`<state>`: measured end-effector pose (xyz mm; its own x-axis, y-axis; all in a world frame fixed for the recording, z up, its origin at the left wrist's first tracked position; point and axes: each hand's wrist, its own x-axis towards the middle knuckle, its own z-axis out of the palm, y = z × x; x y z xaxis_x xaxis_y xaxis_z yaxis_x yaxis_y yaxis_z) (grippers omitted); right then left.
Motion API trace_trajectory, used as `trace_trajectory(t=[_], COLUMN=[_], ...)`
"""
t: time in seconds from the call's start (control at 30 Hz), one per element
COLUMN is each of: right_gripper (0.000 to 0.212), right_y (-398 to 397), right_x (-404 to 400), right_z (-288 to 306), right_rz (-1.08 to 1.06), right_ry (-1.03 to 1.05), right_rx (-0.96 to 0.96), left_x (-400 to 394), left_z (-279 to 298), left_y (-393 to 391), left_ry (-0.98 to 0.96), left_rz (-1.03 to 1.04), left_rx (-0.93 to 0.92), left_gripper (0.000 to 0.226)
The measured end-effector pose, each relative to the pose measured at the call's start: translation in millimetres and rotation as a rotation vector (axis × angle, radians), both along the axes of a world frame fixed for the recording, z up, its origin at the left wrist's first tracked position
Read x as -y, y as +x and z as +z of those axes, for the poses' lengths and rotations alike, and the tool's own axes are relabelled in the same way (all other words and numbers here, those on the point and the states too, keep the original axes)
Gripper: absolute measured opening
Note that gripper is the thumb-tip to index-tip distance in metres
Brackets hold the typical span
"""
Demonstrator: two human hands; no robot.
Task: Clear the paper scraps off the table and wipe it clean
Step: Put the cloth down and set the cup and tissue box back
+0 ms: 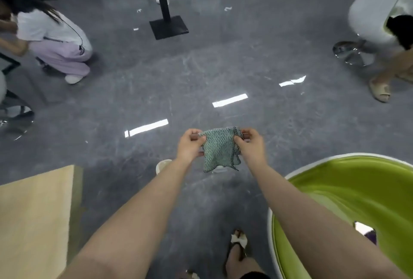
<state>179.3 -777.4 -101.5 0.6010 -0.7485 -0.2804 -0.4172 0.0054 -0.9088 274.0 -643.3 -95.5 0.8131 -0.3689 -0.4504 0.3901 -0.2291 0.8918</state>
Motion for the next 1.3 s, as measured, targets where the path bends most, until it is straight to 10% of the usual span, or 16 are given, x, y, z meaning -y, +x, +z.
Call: trace_trajectory(t=[0.83, 1.3], right_gripper=[0.010, 0.014], right_y=[73, 107], right_x=[77, 114], right_z=[-558, -664], right_rz=[-0.074, 0.053], right_ry=[-0.042, -0.271], right_rx=[-0.131, -0.274], left_x=[89, 114], left_z=[-574, -691], left_y=[85, 114], left_ry=[0.036, 0.083], left_rz=[-0.056, -0.038], left_rx=[-0.123, 0.171], left_gripper=[0.020, 0.019])
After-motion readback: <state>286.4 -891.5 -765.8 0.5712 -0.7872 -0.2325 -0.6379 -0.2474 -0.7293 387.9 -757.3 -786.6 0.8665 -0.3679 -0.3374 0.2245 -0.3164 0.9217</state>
